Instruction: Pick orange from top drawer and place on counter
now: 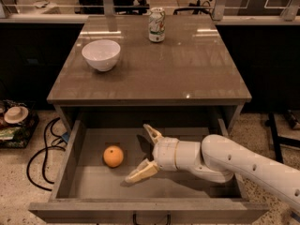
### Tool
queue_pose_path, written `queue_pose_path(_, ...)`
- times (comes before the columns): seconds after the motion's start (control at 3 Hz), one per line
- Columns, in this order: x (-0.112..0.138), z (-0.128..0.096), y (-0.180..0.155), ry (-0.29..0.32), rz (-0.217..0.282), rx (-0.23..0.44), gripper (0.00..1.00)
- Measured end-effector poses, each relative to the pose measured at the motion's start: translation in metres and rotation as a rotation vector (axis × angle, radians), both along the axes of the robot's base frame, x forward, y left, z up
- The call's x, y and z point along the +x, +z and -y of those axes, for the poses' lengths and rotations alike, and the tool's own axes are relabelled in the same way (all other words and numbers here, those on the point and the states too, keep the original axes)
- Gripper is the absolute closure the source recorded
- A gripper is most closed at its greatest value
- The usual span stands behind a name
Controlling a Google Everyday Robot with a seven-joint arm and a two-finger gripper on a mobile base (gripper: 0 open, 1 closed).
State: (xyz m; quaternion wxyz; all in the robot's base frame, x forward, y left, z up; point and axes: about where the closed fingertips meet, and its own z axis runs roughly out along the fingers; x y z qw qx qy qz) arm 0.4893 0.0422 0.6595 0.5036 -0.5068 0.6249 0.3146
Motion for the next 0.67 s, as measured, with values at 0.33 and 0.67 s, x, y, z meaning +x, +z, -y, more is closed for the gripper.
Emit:
queue_pose_path(0.33,0.001,-0.013,0.002,0.016,-0.001,-0.029,0.00)
queue_pose_path(0.67,0.002,-0.030,-0.005,0.035,-0.020,-0.076,0.00)
